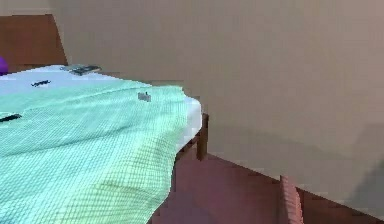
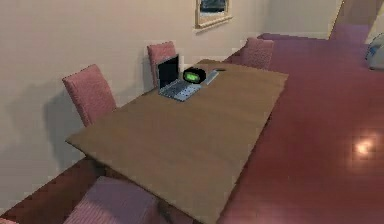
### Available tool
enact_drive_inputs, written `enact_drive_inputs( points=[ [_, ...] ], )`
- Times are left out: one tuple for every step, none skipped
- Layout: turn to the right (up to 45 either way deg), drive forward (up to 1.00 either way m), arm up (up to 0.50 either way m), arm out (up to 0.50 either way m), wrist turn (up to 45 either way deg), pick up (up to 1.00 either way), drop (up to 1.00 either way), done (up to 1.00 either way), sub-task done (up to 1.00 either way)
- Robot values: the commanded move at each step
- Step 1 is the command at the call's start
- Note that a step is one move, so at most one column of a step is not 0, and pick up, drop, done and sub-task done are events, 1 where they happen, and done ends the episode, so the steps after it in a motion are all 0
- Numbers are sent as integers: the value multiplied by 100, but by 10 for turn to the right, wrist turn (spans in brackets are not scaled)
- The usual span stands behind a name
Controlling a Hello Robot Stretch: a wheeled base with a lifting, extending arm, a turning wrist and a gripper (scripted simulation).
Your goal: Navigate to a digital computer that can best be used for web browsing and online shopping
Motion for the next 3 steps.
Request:
enact_drive_inputs(
  points=[
    [0,25,0,0,0,0,0,0,0],
    [60,0,0,0,0,0,0,0,0],
    [0,35,0,0,0,0,0,0,0]
  ],
)
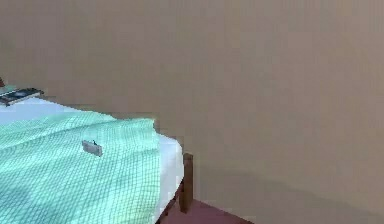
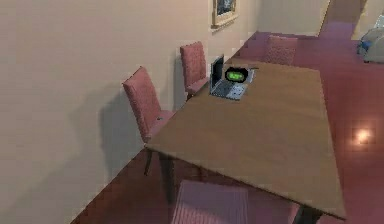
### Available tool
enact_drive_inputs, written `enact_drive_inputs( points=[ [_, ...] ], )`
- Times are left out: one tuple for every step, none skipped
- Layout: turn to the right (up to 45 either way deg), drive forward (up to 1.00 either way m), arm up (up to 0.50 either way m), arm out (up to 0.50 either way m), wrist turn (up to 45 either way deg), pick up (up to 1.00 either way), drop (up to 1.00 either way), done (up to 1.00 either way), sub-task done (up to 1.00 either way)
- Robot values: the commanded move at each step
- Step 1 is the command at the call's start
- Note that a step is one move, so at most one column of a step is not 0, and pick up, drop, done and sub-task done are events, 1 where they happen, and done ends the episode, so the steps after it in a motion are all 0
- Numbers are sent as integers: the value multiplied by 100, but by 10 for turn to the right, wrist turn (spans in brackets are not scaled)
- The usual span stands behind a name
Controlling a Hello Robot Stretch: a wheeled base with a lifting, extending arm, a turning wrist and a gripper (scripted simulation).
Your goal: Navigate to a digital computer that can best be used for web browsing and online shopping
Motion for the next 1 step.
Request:
enact_drive_inputs(
  points=[
    [270,0,0,0,0,0,0,0,0]
  ],
)
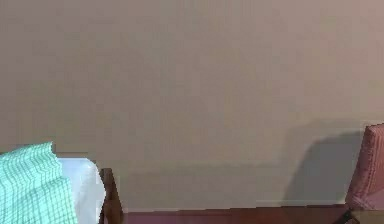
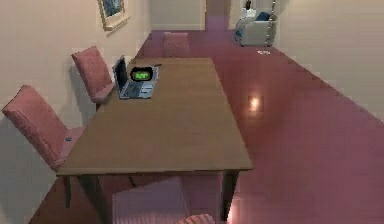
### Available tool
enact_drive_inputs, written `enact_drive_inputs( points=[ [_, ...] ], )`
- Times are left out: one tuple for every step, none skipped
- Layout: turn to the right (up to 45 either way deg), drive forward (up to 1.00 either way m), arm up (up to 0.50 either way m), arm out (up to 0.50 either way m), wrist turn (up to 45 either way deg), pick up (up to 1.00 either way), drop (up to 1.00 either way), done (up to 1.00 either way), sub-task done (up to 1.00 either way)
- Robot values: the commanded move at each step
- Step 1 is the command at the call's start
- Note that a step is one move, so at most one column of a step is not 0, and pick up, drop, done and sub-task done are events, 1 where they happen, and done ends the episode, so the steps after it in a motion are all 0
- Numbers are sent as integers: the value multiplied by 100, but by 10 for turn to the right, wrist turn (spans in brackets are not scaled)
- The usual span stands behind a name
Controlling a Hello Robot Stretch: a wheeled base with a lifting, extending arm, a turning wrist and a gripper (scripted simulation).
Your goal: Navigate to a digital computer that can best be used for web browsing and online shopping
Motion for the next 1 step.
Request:
enact_drive_inputs(
  points=[
    [0,25,0,0,0,0,0,0,0]
  ],
)
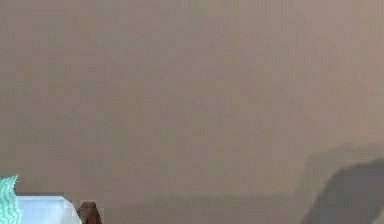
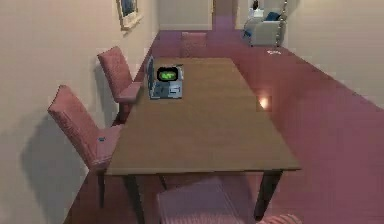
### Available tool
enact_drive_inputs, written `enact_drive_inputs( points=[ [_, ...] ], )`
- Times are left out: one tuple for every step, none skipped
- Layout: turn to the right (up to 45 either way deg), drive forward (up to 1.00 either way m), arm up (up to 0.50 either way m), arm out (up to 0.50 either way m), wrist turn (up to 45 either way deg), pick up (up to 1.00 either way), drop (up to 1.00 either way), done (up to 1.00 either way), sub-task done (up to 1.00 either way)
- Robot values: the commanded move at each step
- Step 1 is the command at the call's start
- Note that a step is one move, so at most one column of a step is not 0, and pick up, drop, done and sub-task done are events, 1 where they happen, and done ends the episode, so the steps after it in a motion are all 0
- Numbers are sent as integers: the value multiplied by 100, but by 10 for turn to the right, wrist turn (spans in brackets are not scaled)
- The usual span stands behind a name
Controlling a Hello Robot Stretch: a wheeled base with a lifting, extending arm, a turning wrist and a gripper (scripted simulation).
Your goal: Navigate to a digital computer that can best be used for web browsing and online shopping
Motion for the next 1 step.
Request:
enact_drive_inputs(
  points=[
    [420,0,0,0,0,0,0,0,0]
  ],
)
